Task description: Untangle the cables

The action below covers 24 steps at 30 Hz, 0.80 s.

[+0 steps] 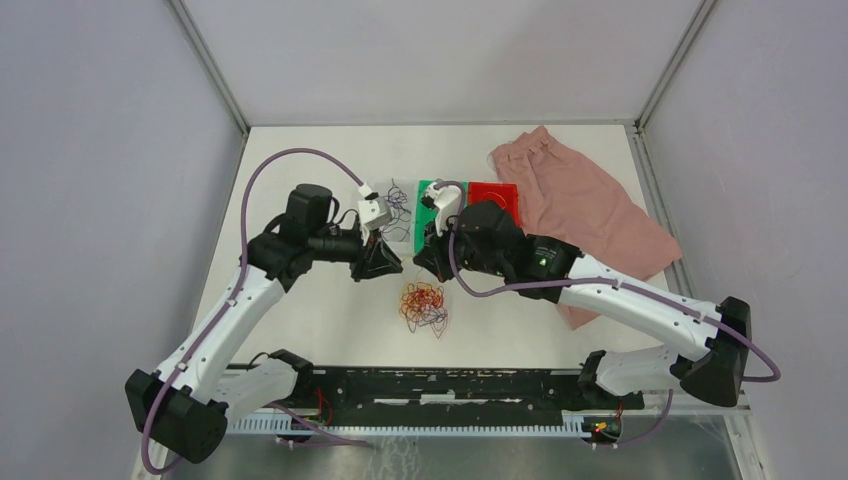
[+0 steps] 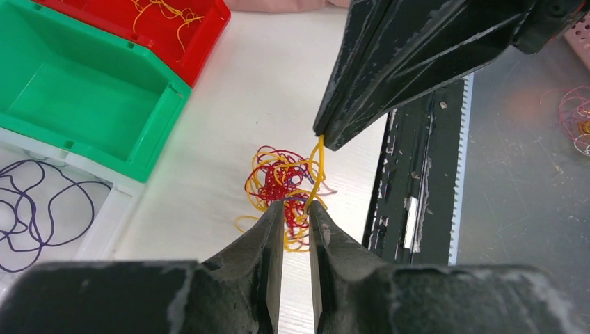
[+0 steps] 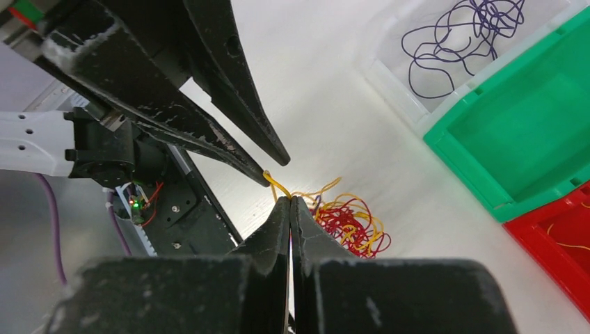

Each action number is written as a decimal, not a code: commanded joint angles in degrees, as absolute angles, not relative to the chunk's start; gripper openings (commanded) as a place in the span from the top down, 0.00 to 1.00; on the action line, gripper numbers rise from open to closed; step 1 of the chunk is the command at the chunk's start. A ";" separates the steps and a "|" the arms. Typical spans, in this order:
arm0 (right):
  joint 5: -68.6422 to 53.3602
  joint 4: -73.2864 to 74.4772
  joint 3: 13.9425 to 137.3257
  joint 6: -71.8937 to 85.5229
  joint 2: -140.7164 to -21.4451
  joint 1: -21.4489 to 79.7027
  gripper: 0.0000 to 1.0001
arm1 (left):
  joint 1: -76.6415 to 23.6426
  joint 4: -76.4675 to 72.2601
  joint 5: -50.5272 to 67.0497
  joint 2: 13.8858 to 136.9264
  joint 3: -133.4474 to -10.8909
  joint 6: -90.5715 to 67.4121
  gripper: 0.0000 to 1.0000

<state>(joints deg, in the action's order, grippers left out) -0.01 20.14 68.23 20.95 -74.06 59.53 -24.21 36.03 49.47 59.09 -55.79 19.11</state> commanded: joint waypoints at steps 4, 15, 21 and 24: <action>-1.93 19.22 68.55 24.84 -72.01 60.05 1.00 | -24.95 31.60 50.93 59.22 -56.06 16.61 0.67; -5.89 20.62 69.90 30.74 -72.27 60.10 1.00 | -26.67 33.43 53.69 58.64 -54.65 18.40 0.54; -9.80 19.70 70.00 34.14 -72.07 60.05 1.00 | -26.78 29.23 46.01 59.06 -52.84 17.46 0.76; -10.46 21.37 70.71 33.96 -72.10 60.11 1.00 | -26.81 26.46 42.94 58.71 -52.81 15.89 0.85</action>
